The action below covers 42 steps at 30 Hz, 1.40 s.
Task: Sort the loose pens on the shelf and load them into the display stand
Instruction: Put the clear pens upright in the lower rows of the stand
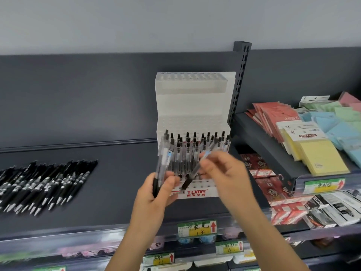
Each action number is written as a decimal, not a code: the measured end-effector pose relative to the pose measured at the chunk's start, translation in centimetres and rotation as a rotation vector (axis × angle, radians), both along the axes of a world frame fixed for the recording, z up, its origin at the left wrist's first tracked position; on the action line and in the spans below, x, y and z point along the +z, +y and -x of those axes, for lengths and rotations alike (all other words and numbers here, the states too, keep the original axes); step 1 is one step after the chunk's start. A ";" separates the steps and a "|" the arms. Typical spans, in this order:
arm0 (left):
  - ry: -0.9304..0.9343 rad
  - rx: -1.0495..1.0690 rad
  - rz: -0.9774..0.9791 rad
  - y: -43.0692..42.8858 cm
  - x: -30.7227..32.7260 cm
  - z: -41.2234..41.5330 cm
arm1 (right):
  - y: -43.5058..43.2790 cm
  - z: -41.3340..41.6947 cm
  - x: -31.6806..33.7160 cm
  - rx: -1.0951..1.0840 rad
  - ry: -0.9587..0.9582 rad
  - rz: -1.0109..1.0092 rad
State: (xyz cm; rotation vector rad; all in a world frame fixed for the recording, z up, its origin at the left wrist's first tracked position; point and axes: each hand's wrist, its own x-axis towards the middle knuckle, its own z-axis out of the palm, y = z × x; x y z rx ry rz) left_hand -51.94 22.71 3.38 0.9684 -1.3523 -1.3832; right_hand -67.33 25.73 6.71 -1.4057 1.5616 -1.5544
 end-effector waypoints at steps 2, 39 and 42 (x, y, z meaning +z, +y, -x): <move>-0.002 0.056 -0.025 -0.4 0.0 -0.3 | -0.2 1.9 0.5 -0.135 -0.004 0.056; -0.085 -0.016 0.072 0.0 -0.6 1.4 | -0.2 0.7 -0.8 -0.017 -0.086 -0.073; -0.052 0.089 0.042 -0.6 -0.6 0.7 | -0.1 2.2 -0.6 -0.111 -0.157 -0.049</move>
